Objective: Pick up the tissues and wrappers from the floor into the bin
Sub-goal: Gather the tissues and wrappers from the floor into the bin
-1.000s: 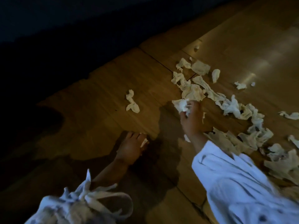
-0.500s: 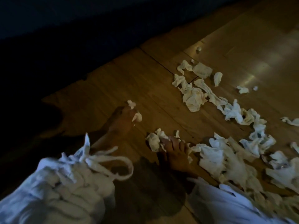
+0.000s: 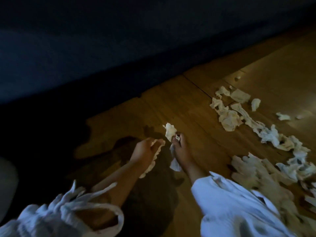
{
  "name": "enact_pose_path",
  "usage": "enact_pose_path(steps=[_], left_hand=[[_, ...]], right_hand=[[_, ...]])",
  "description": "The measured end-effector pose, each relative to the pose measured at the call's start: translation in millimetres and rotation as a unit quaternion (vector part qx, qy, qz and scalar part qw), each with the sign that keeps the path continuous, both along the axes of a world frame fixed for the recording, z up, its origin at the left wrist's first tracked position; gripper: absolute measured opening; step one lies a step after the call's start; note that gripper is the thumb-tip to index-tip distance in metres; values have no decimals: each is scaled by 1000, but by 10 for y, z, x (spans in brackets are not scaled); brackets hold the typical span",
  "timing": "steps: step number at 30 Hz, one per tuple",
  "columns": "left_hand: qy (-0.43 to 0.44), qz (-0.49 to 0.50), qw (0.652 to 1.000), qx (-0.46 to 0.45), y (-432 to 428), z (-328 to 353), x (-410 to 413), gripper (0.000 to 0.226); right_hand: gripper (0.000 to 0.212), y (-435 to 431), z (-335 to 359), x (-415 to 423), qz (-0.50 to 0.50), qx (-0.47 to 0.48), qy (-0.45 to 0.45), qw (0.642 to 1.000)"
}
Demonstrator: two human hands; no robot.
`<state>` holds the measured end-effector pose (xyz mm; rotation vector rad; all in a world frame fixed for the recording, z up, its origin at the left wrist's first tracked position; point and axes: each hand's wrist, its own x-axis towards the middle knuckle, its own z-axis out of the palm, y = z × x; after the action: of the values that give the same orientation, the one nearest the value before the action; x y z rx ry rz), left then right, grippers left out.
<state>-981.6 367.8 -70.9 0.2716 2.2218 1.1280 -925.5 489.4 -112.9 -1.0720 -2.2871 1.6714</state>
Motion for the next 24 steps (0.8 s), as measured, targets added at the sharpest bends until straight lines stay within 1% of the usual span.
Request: enact_pose_path(steps=[1,3,6,9,11,13,16,18,21,22,24], left_hand=[[18,8,1000,14,-131,119,-8,30],[9,18,999,45,-486,198,15,28],[37,38,997,63,-1011,340,53,21],[20,57,993,100,-1526,536,131,13],[27,66,989,127,-1876,741,166,13],[53,81,984,146,-2244,938,160,13],[98,122,974,165,-2801,1244,123,15],[125,159,964,171,-3167,1458,77,24],[151,218,937,227,-3645,1786,-43,24],[173,245,925,235,-3796,1864,-111,24],[236,307,894,225,-4095,1952,-297,27]], right_hand=[[31,-193,115,-10,-1,-45,19,999],[33,-568,385,-3,29,-109,27,993],[37,-949,699,1,71,-152,12,986],[43,-1345,963,-113,106,-131,1,986],[38,-1647,1142,-226,140,-111,21,984],[29,-1966,1336,-341,178,-91,49,979],[20,-2465,1635,-513,232,-79,57,968],[23,-2820,1826,-668,257,-88,65,960],[40,-3359,2163,-951,233,-132,74,961],[37,-3534,2253,-1057,239,-145,87,956],[22,-3884,2393,-1267,271,-143,124,944]])
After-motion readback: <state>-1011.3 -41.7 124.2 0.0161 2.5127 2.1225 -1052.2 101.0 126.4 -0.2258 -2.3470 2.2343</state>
